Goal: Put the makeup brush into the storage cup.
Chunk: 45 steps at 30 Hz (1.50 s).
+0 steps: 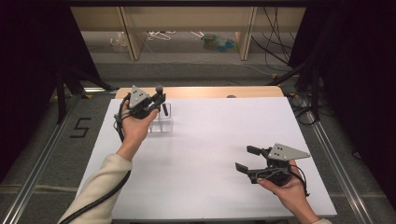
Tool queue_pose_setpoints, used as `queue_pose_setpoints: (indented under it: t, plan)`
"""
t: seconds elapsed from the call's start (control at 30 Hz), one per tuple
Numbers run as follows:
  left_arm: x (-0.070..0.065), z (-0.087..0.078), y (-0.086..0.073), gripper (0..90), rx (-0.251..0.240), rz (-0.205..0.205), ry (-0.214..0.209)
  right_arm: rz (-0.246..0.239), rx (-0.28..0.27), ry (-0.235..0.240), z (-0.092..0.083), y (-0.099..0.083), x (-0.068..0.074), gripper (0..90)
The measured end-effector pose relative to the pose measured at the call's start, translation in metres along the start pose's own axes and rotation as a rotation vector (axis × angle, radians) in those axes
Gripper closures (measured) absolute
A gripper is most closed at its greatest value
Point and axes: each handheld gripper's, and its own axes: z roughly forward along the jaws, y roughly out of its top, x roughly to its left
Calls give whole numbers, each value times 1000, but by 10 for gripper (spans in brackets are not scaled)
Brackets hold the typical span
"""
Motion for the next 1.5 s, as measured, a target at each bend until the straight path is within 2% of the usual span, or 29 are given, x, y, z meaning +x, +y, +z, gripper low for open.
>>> queue_pose_setpoints:
  t: [0.43, 0.5, 0.63, 0.77, 0.93, 0.97, 1.1, 1.13, 1.3, 1.5]
  plan:
    - [2, 2, -4, 777, 8, 5, 5, 0, -6, -2, 1, 0, 0, 222]
    - [1, 3, -5, 777, 10, -4, 6, -1, -3, -2, 0, 0, 0, 222]
    - [2, 4, -7, 777, 15, 16, 10, -1, -1, -1, 0, 0, 0, 222]
    - [3, 5, -10, 777, 20, 6, 14, 0, 0, 0, 0, 0, 0, 222]
    - [5, 7, -13, 777, 28, 15, 17, 0, -5, -1, 0, 0, 0, 222]
    - [4, 7, -14, 777, 26, 6, 16, 1, -7, 0, 1, 0, 0, 222]
    - [5, 9, -16, 777, 34, 20, 16, -2, 4, -4, 0, 0, 0, 222]
    - [4, 9, -17, 777, 34, 7, 15, -1, 4, -3, 0, 0, 0, 222]
    - [3, 11, -20, 777, 32, -1, 11, -2, 0, -4, 0, 0, 0, 222]
    - [1, 14, -25, 777, 39, 0, 12, -2, 0, -2, 0, 0, 0, 222]
